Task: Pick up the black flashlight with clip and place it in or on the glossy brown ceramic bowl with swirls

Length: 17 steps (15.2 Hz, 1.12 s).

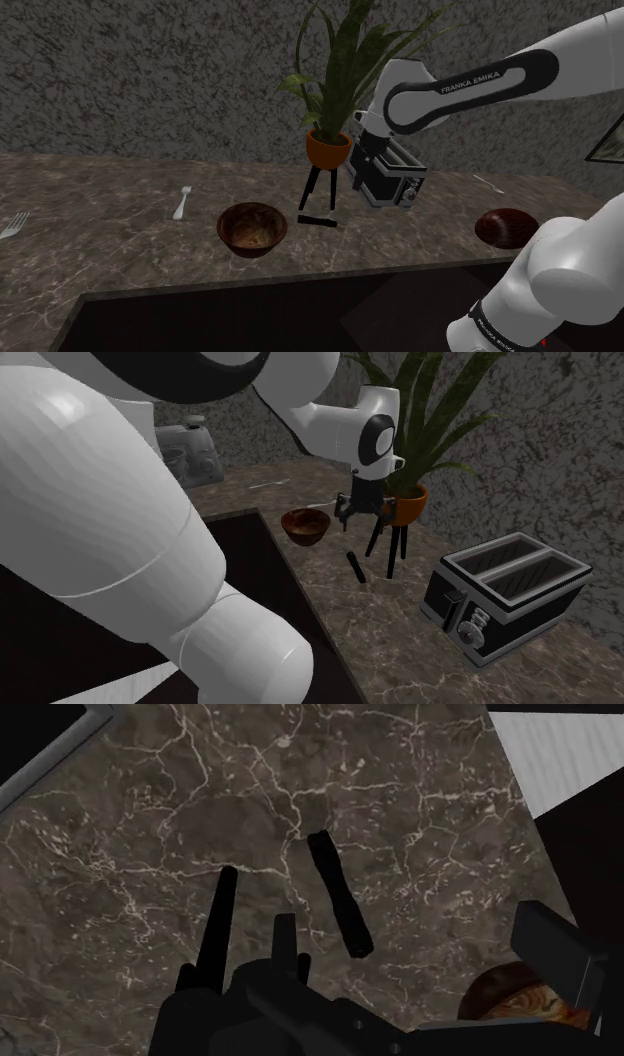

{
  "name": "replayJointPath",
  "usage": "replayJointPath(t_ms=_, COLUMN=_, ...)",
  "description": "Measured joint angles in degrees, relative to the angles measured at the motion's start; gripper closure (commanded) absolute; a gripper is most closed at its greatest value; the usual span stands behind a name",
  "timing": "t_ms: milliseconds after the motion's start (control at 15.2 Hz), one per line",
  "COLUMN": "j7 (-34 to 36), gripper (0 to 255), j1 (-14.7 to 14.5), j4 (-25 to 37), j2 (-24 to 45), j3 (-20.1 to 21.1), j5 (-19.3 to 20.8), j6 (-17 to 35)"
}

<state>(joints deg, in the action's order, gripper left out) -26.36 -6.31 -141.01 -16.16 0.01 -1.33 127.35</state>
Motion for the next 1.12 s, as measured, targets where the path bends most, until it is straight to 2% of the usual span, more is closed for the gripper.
replayJointPath(t_ms=528, j7=-6.93, gripper=0, j1=-1.74, j4=4.83, j2=17.72, j3=0.83, j5=0.98, j6=11.62)
replayJointPath(t_ms=792, j7=-9.72, gripper=0, j1=-2.36, j4=9.1, j2=25.56, j3=1.51, j5=2.1, j6=28.22)
replayJointPath(t_ms=858, j7=-9.92, gripper=0, j1=-2.7, j4=9.79, j2=27.9, j3=1.69, j5=2.6, j6=28.29)
replayJointPath(t_ms=924, j7=-10.38, gripper=0, j1=-2.73, j4=10.61, j2=29.61, j3=1.8, j5=2.68, j6=23.76)
replayJointPath(t_ms=990, j7=-10.09, gripper=0, j1=-3.01, j4=10.36, j2=31.02, j3=1.84, j5=2.96, j6=21.72)
replayJointPath(t_ms=1122, j7=-10.46, gripper=0, j1=-2.88, j4=10.03, j2=32.03, j3=1.82, j5=2.96, j6=20.4)
